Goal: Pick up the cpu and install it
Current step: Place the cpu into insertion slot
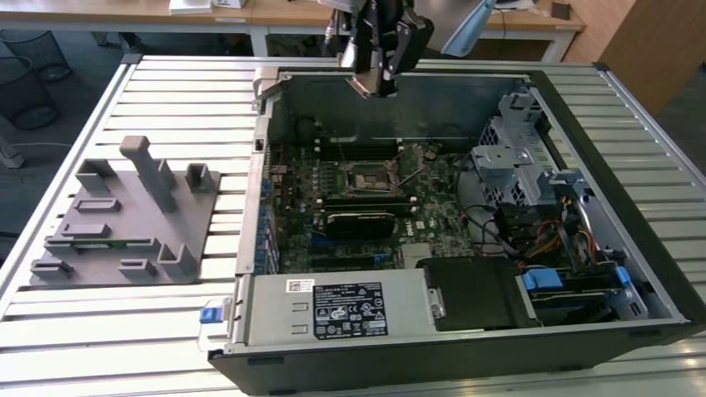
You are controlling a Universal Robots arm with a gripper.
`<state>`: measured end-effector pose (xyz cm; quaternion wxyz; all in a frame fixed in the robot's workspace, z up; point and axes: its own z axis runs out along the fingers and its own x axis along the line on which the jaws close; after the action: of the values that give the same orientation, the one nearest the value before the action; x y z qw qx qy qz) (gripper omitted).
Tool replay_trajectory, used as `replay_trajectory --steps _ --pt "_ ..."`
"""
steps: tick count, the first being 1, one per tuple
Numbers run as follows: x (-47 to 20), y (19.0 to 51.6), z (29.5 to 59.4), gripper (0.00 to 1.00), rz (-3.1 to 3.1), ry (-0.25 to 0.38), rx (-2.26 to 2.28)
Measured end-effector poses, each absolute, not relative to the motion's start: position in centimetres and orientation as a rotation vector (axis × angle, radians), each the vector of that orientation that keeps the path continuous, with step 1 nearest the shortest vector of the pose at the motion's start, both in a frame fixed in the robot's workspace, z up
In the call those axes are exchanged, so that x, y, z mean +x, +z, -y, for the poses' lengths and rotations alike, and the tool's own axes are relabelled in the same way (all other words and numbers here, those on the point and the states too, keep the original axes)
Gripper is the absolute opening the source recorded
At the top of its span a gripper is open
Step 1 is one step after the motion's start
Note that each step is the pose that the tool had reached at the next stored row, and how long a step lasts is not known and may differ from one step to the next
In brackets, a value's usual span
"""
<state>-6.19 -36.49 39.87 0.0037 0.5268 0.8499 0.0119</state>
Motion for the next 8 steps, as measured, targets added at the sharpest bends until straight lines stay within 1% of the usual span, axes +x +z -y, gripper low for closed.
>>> replay_trajectory --steps 8 --pt "-6.19 39.85 36.47 0.53 -2.63 0.037 1.704"
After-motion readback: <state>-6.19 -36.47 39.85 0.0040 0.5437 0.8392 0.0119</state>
